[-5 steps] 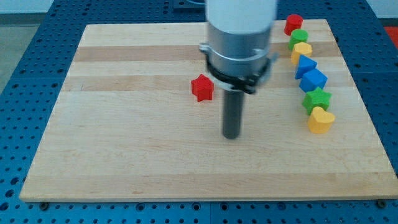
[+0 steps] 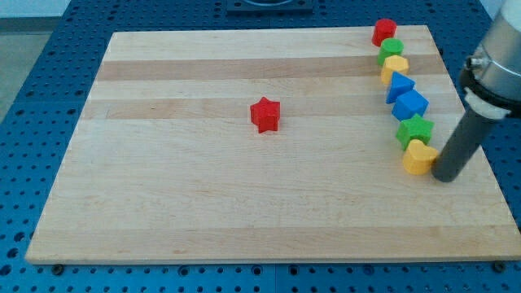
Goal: Slide the yellow heart to the top left of the green star
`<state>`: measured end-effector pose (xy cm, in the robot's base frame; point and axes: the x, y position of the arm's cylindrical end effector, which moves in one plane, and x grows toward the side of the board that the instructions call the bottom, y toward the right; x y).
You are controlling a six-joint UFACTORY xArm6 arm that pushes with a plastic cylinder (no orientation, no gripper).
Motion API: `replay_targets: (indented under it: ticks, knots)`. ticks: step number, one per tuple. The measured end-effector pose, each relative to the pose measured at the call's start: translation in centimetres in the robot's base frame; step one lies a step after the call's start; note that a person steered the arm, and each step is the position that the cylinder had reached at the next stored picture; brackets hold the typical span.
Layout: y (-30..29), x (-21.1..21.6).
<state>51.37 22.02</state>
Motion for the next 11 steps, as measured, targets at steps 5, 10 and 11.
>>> replay_targets:
  ticks: [5, 10, 11]
  knots:
    - [-7.1, -4.2]
    - [-8.4, -8.5]
    - [-8.4, -10.9]
